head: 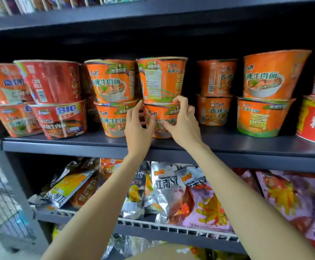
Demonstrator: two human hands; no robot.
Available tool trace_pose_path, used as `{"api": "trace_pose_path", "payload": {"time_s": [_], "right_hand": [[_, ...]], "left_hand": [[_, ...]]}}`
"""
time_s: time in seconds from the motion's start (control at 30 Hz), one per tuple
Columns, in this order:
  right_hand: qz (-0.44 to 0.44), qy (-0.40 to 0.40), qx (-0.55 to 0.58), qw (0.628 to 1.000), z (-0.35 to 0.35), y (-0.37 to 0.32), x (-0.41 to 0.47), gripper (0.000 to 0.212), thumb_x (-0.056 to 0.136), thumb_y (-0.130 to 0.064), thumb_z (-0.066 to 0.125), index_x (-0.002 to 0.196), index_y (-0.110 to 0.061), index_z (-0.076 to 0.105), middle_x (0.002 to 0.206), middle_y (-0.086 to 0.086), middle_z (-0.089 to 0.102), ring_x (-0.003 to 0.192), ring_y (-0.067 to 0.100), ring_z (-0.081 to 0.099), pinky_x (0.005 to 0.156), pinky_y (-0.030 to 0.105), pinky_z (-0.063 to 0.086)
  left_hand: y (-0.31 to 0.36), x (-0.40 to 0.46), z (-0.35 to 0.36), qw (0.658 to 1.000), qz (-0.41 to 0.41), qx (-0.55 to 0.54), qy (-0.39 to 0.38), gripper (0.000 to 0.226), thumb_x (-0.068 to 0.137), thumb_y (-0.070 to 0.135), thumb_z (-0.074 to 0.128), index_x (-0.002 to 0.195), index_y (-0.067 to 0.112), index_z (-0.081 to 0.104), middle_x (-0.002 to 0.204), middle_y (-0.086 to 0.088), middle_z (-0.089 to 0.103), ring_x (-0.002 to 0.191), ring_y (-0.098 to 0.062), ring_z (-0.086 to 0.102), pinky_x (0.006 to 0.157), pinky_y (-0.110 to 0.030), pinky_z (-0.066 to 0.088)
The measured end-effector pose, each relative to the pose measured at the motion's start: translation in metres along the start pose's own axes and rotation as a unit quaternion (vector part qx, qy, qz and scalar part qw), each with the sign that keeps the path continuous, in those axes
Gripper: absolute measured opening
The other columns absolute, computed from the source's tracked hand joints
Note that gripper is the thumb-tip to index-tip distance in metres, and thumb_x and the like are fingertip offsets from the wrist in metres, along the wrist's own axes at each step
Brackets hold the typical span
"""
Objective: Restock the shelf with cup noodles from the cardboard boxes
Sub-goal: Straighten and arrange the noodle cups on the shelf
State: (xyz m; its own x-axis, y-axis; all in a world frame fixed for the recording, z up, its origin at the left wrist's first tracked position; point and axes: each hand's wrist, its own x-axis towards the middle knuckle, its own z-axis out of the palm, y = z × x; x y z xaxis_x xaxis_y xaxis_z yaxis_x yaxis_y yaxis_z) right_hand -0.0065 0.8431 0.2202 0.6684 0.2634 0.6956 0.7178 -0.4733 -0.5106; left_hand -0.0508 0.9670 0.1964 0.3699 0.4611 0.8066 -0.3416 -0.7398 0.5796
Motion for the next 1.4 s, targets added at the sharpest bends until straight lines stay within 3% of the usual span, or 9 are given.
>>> {"api": "trace_pose_path", "payload": {"time_s": [0.2,0.33,0.5,0.7,0.87,1.03,1.17,1.27,1.4], "right_hand": [[0.008,-0.019,0.008,1.0,-0.007,0.001,0.004,0.072,0.079,-0.041,0.074,0.132,-0.023,0.028,0.124,0.012,0.045,0.1,0.028,0.057,0.075,0.03,0.043],[0.015,-0.037,0.017,0.999,-0.013,-0.002,0.003,0.075,0.078,-0.043,0.074,0.134,-0.024,0.027,0.128,0.013,0.042,0.105,0.027,0.055,0.078,0.03,0.042],[-0.007,0.087,0.129,0.988,-0.042,-0.015,0.019,0.054,0.09,-0.03,0.062,0.136,-0.02,0.035,0.137,0.007,0.043,0.118,0.016,0.047,0.097,0.035,0.045],[0.0,-0.014,0.183,0.983,-0.042,-0.038,0.048,0.069,0.092,-0.026,0.059,0.148,-0.022,0.018,0.143,0.004,0.041,0.125,0.017,0.047,0.101,0.036,0.044],[0.059,0.0,0.273,0.96,-0.066,-0.017,0.05,0.075,0.092,-0.033,0.06,0.151,-0.02,0.017,0.136,-0.008,0.044,0.118,0.002,0.042,0.089,0.006,0.039],[0.041,0.011,0.184,0.982,-0.057,-0.008,0.051,0.097,0.077,-0.052,0.07,0.151,-0.024,0.014,0.152,0.004,0.031,0.137,0.02,0.034,0.11,0.04,0.034],[0.041,-0.053,0.228,0.971,-0.05,-0.017,0.062,0.106,0.072,-0.058,0.071,0.152,-0.026,0.009,0.145,-0.002,0.043,0.128,0.015,0.046,0.105,0.036,0.041],[0.061,-0.106,0.288,0.95,-0.054,-0.013,0.071,0.096,0.079,-0.049,0.07,0.152,-0.025,0.011,0.145,-0.004,0.044,0.126,0.014,0.047,0.107,0.035,0.038],[0.087,-0.052,0.262,0.96,-0.05,-0.01,0.068,0.104,0.067,-0.068,0.068,0.15,-0.027,0.021,0.149,0.002,0.036,0.132,0.021,0.042,0.107,0.042,0.039]], "left_hand": [[0.004,0.014,-0.023,1.0,-0.004,-0.026,-0.008,0.036,0.089,0.019,0.063,0.124,0.019,0.056,0.114,0.004,0.051,0.095,-0.006,0.054,0.081,-0.013,0.047],[0.005,0.025,-0.029,0.996,0.022,-0.007,-0.081,0.036,0.088,0.025,0.066,0.123,0.019,0.058,0.114,0.006,0.051,0.102,-0.011,0.056,0.085,-0.026,0.051],[0.017,0.038,-0.037,0.996,0.033,0.011,-0.079,0.038,0.094,0.029,0.057,0.129,0.017,0.054,0.122,0.002,0.057,0.107,-0.014,0.057,0.09,-0.032,0.049],[0.046,0.059,-0.025,0.987,-0.065,-0.045,-0.137,0.055,0.092,0.036,0.039,0.144,0.02,0.039,0.138,0.001,0.052,0.125,-0.015,0.05,0.103,-0.042,0.043],[0.06,0.028,-0.029,0.989,0.007,-0.072,-0.131,0.042,0.094,0.027,0.045,0.135,0.021,0.048,0.129,0.004,0.055,0.114,-0.005,0.052,0.096,-0.029,0.046],[0.053,0.062,-0.022,0.988,-0.066,0.005,-0.142,0.05,0.094,0.032,0.047,0.141,0.018,0.04,0.139,-0.002,0.05,0.127,-0.018,0.047,0.105,-0.042,0.04],[0.065,0.053,-0.018,0.983,-0.075,-0.069,-0.154,0.065,0.081,0.047,0.045,0.142,0.028,0.039,0.136,0.004,0.052,0.122,-0.013,0.051,0.101,-0.042,0.045],[0.057,0.036,-0.026,0.99,-0.034,-0.094,-0.098,0.05,0.088,0.026,0.052,0.137,0.023,0.046,0.133,0.006,0.053,0.122,-0.007,0.049,0.101,-0.039,0.045],[0.046,0.043,-0.028,0.99,-0.079,-0.076,-0.09,0.055,0.091,0.021,0.056,0.143,0.019,0.038,0.142,0.002,0.046,0.13,-0.013,0.042,0.108,-0.039,0.038]]}}
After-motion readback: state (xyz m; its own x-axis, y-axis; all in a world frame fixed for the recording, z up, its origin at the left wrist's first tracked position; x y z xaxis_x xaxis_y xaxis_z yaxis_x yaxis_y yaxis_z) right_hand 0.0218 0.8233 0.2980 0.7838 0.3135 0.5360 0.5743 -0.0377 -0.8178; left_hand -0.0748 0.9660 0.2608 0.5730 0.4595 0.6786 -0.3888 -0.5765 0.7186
